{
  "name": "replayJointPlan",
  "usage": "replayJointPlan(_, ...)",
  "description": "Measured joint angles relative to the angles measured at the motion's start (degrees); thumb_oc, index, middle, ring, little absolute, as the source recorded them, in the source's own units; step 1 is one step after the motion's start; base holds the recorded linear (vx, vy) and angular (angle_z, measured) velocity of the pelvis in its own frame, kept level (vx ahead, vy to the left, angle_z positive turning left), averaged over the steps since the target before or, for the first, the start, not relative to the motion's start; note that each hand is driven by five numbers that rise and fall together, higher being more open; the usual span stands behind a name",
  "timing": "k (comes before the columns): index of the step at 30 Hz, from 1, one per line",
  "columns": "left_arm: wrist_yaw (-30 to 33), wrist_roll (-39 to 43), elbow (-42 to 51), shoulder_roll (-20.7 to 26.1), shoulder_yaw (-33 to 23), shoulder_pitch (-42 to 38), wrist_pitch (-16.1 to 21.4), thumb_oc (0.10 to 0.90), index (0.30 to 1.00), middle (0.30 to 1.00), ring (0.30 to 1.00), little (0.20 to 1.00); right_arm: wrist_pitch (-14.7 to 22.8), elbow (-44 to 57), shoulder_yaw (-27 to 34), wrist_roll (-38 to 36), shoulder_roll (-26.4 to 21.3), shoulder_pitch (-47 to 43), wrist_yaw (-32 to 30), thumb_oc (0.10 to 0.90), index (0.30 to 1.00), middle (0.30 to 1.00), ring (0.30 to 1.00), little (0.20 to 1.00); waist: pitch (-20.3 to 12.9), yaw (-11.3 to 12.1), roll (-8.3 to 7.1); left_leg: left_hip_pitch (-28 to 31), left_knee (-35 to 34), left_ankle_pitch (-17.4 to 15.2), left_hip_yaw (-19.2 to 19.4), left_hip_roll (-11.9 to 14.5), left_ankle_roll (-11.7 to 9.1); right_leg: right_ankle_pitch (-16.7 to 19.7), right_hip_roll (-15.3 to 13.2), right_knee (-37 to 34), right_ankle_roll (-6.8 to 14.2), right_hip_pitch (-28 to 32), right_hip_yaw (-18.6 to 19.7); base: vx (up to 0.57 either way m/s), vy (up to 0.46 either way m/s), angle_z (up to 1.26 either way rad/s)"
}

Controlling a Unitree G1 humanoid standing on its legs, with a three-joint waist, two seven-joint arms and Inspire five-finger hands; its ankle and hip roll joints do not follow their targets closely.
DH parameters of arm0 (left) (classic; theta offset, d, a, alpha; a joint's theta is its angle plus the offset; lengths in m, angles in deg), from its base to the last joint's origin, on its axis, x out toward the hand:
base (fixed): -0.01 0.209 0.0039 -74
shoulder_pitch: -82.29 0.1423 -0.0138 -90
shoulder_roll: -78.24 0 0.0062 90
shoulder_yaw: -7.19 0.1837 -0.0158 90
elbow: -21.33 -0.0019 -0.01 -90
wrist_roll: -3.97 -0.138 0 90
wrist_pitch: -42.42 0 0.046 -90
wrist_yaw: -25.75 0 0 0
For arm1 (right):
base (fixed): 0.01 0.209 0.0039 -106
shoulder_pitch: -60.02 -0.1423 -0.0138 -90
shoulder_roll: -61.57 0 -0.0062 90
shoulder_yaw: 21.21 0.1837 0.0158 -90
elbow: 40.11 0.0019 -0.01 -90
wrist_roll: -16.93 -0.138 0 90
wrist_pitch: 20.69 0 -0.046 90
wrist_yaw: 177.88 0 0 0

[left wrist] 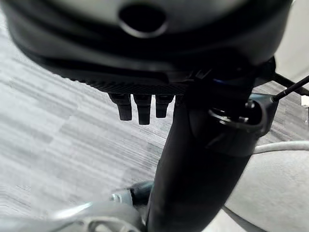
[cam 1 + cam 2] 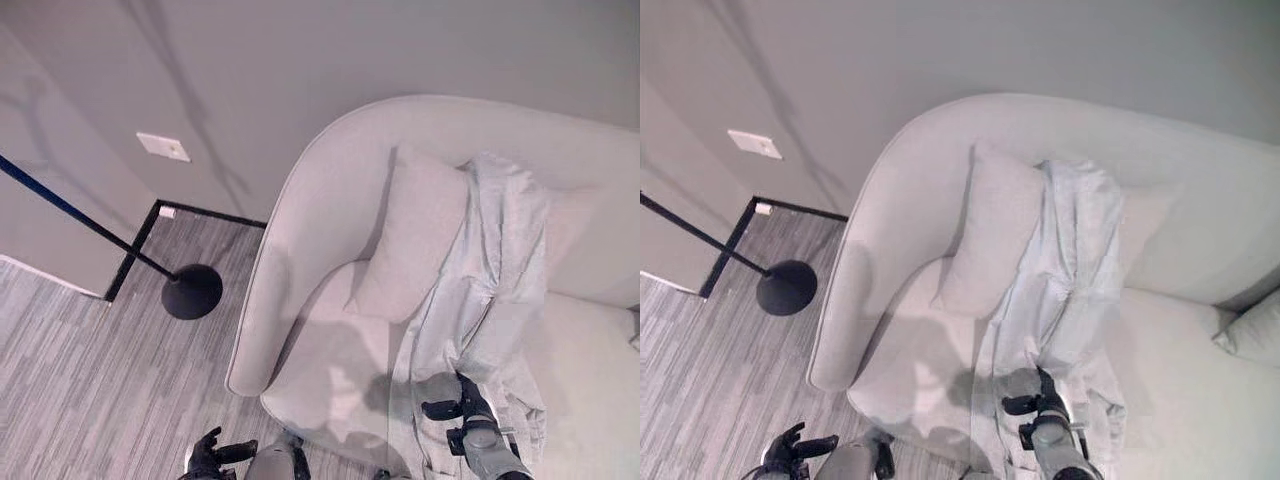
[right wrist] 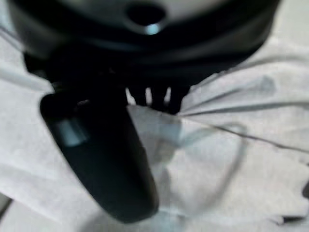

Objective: Hang the clothes on the sofa on the clothes rack.

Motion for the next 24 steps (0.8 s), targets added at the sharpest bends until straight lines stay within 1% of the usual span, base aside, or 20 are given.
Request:
replayJointPlan(1, 1.2, -2.0, 1.9, 0.7, 2.2, -0.4, 0.7, 0.800, 0.900, 0.900, 0.900, 0.900, 0.1, -1.1, 0.0, 1.0, 0.0, -1.5, -2.9, 0.800, 0.900, 0.900, 0.900, 0.900, 1.0, 0.1, -0.16, -1.1, 0.0, 0.2, -0.2, -0.3, 0.4, -1.0, -0.7, 1.8, 0.3, -1.6, 0.1, -0.14, 0.060, 0.16)
replayJointPlan(2, 3.2, -4.3, 4.3, 0.9, 4.5, -1.1, 1.2, 0.800, 0.900, 0.900, 0.900, 0.900, 0.0, -1.6, 0.5, 1.9, -0.1, -2.9, -5.8, 0.800, 0.900, 0.900, 0.900, 0.900, 2.4, 0.2, 0.79, -2.6, 0.0, 0.5, -0.6, -0.3, 0.9, -1.9, -1.6, 5.1, 0.9, -4.6, 0.4, -0.15, 0.049, 0.17)
replayJointPlan(3, 5.6, -7.0, 6.4, 2.5, 8.1, -1.7, 2.2, 0.800, 0.900, 0.900, 0.900, 0.900, 0.8, -2.9, 0.2, 3.5, -1.0, -5.1, -9.3, 0.800, 0.900, 0.900, 0.900, 0.900, 3.3, 0.0, 0.11, -5.3, 0.5, 0.6, -0.9, -0.6, 1.0, -3.1, -2.1, 5.3, 1.3, -6.9, 1.0, -0.15, 0.024, 0.06)
replayJointPlan(4, 7.0, -10.2, 5.6, 2.4, 9.1, -3.9, 2.8, 0.800, 0.900, 0.900, 0.900, 0.900, 0.9, -4.9, 0.1, 4.2, -1.7, -9.0, -12.0, 0.718, 0.778, 0.778, 0.778, 0.778, 5.9, -0.1, 0.70, -6.8, 0.9, 1.2, -0.9, -0.4, 1.3, -2.4, -1.6, 5.2, 1.0, -8.1, 1.4, -0.15, 0.027, 0.03)
replayJointPlan(5, 8.5, -11.3, 4.8, 2.4, 10.2, -5.2, 2.8, 0.800, 0.900, 0.900, 0.900, 0.900, 1.2, -7.9, -0.5, 4.1, -2.4, -12.4, -13.1, 0.444, 0.366, 0.366, 0.366, 0.366, 6.9, -0.2, 1.47, -8.3, 1.0, 1.6, -1.1, -0.2, 1.3, -2.5, -1.6, 5.6, 1.0, -9.9, 1.6, -0.10, 0.023, -0.01)
replayJointPlan(6, 9.7, -12.8, 3.3, 2.6, 11.8, -8.0, 2.9, 0.800, 0.900, 0.900, 0.900, 0.900, 0.6, -12.7, -1.5, 2.9, -3.6, -17.8, -13.6, 0.400, 0.300, 0.300, 0.300, 0.300, 7.3, 0.1, 1.54, -11.1, 1.8, 1.9, -1.4, 0.1, 1.2, -1.9, -1.2, 5.1, 0.9, -11.8, 1.3, -0.05, 0.046, 0.08)
replayJointPlan(7, 9.8, -13.6, 3.7, 2.5, 11.6, -8.1, 3.0, 0.800, 0.900, 0.900, 0.900, 0.900, 0.6, -12.2, -1.5, 2.7, -3.8, -16.1, -13.6, 0.400, 0.300, 0.300, 0.300, 0.300, 7.2, 0.4, 1.32, -10.2, 1.7, 1.9, -1.6, -0.4, 1.2, -1.9, -1.7, 5.3, 0.9, -10.8, 1.1, 0.00, 0.098, 0.08)
replayJointPlan(9, 9.8, -14.8, 3.8, 2.5, 11.5, -7.9, 3.0, 0.800, 0.900, 0.900, 0.900, 0.900, 0.5, -12.3, -1.6, 1.6, -3.8, -15.9, -13.1, 0.400, 0.300, 0.300, 0.300, 0.300, 7.1, 0.5, 1.63, -9.2, 1.7, 1.9, -1.6, -0.4, 1.2, -1.9, -1.7, 5.3, 0.9, -9.9, 1.1, 0.04, 0.080, 0.04)
replayJointPlan(10, 9.6, -15.0, 3.1, 1.8, 10.7, -8.0, 3.0, 0.800, 0.900, 0.900, 0.900, 0.900, 0.5, -11.8, -1.7, 1.2, -4.2, -15.3, -11.7, 0.400, 0.300, 0.300, 0.300, 0.300, 7.0, 0.5, 1.86, -8.0, 1.5, 1.7, -1.7, -0.6, 1.3, -1.9, -1.8, 5.0, 0.8, -8.3, 0.6, 0.03, 0.000, 0.16)
replayJointPlan(11, 9.2, -14.9, 1.7, -0.2, 8.0, -8.0, 2.9, 0.800, 0.900, 0.900, 0.900, 0.900, 0.5, -11.5, -1.8, 1.0, -4.8, -13.4, -9.6, 0.400, 0.300, 0.300, 0.300, 0.300, 6.9, 0.7, 2.22, -5.6, 0.7, 1.7, -2.1, -1.1, 1.3, -1.9, -1.9, 4.4, 0.9, -5.6, -0.1, 0.03, 0.003, 0.28)
replayJointPlan(12, 9.1, -14.5, 1.3, -1.1, 7.7, -7.5, 2.3, 0.800, 0.900, 0.900, 0.900, 0.900, 0.5, -11.6, -2.0, 0.8, -5.0, -10.7, -6.9, 0.400, 0.300, 0.300, 0.300, 0.300, 5.9, 1.1, 2.43, -3.4, 0.6, 1.6, -2.7, -1.6, 1.3, -2.5, -2.5, 4.7, 1.5, -3.2, -0.1, 0.02, 0.007, 0.30)
replayJointPlan(14, 8.9, -14.5, 1.6, -0.9, 8.6, -5.3, 2.2, 0.800, 0.900, 0.900, 0.900, 0.900, 0.7, -11.6, -3.3, 0.2, -4.1, -6.9, -3.0, 0.400, 0.300, 0.300, 0.300, 0.300, 1.9, 2.0, 2.79, -2.9, 0.7, 0.5, -3.2, -1.8, 0.6, -4.4, -2.9, 5.5, 2.1, -3.1, 0.1, 0.02, 0.024, 0.15)
replayJointPlan(15, 8.7, -14.5, 1.7, -1.0, 8.7, -4.3, 1.9, 0.800, 0.900, 0.900, 0.900, 0.900, 0.6, -11.0, -3.5, -1.0, -3.8, -5.9, -1.9, 0.400, 0.300, 0.300, 0.300, 0.300, 0.2, 1.8, 3.34, -2.7, 0.7, 0.5, -3.1, -1.8, 0.6, -4.2, -2.6, 5.6, 1.8, -2.5, 0.1, 0.01, 0.026, 0.03)
replayJointPlan(17, 8.5, -14.6, 1.4, -1.1, 8.8, -2.8, 1.6, 0.800, 0.900, 0.900, 0.900, 0.900, 0.6, -5.7, -2.0, -4.9, -3.3, -2.6, 0.1, 0.400, 0.300, 0.300, 0.300, 0.300, -0.9, 1.6, 4.08, -0.8, 0.4, 0.5, -2.7, -1.8, 0.6, -4.2, -2.6, 5.3, 1.7, -0.8, 0.0, 0.03, 0.037, -0.06)
replayJointPlan(18, 8.5, -14.5, 2.1, -1.0, 8.7, -1.5, 1.6, 0.800, 0.900, 0.900, 0.900, 0.900, 0.4, 0.2, -0.7, -10.5, -2.6, 1.0, 2.1, 0.400, 0.300, 0.300, 0.300, 0.300, -2.3, 1.1, 3.97, -0.1, 0.3, 0.3, -2.5, -1.6, 0.2, -4.3, -2.4, 5.1, 1.6, -0.2, 0.1, 0.03, 0.040, -0.08)
replayJointPlan(19, 8.5, -14.5, 2.1, -1.0, 8.7, -1.5, 1.6, 0.800, 0.900, 0.900, 0.900, 0.900, 0.4, 0.2, -0.7, -10.5, -2.6, 1.0, 2.1, 0.400, 0.300, 0.300, 0.300, 0.300, -2.3, 1.1, 3.97, -0.1, 0.3, 0.3, -2.5, -1.6, 0.2, -4.3, -2.4, 5.1, 1.6, -0.2, 0.1, 0.02, 0.028, -0.07)
replayJointPlan(20, 7.8, -14.5, 3.8, -1.0, 7.0, 0.2, 1.5, 0.800, 0.900, 0.900, 0.900, 0.900, 1.0, 10.6, 0.9, -16.6, -1.0, 6.2, 3.7, 0.400, 0.300, 0.300, 0.300, 0.300, -2.4, 0.2, 3.63, 1.1, 0.0, 0.3, -2.4, -1.6, 0.2, -4.3, -2.4, 5.0, 1.6, 0.9, 0.1, 0.03, 0.023, -0.11)
replayJointPlan(21, 7.4, -14.4, 4.7, -0.9, 6.2, 1.1, 1.5, 0.800, 0.900, 0.900, 0.900, 0.900, 3.3, 13.3, 0.0, -20.8, 0.2, 7.7, 4.7, 0.400, 0.300, 0.300, 0.300, 0.300, -2.8, -0.2, 2.89, 1.7, 0.0, 0.3, -2.0, -1.5, 0.3, -4.3, -2.4, 5.1, 1.6, 1.0, 0.3, 0.04, 0.037, -0.14)
replayJointPlan(22, 7.2, -14.2, 5.2, -0.8, 5.8, 1.1, 1.5, 0.800, 0.900, 0.900, 0.900, 0.900, 3.2, 14.8, -0.6, -25.0, 1.1, 8.3, 6.1, 0.400, 0.300, 0.300, 0.300, 0.300, -3.2, -0.5, 2.12, 2.1, 0.0, 0.2, -1.8, -1.5, 0.1, -4.3, -2.4, 4.9, 1.5, 1.5, 0.5, 0.05, 0.045, -0.04)
replayJointPlan(24, 6.4, -12.9, 7.6, -0.8, 3.7, 1.4, 1.4, 0.800, 0.900, 0.900, 0.900, 0.900, 3.0, 22.5, -2.0, -32.7, 1.3, 12.1, 8.3, 0.400, 0.300, 0.300, 0.300, 0.300, -3.6, -0.8, 0.63, 3.1, 0.0, 0.0, -2.2, -1.6, 0.0, -4.3, -2.3, 4.3, 1.5, 3.1, 0.0, 0.05, 0.042, 0.09)
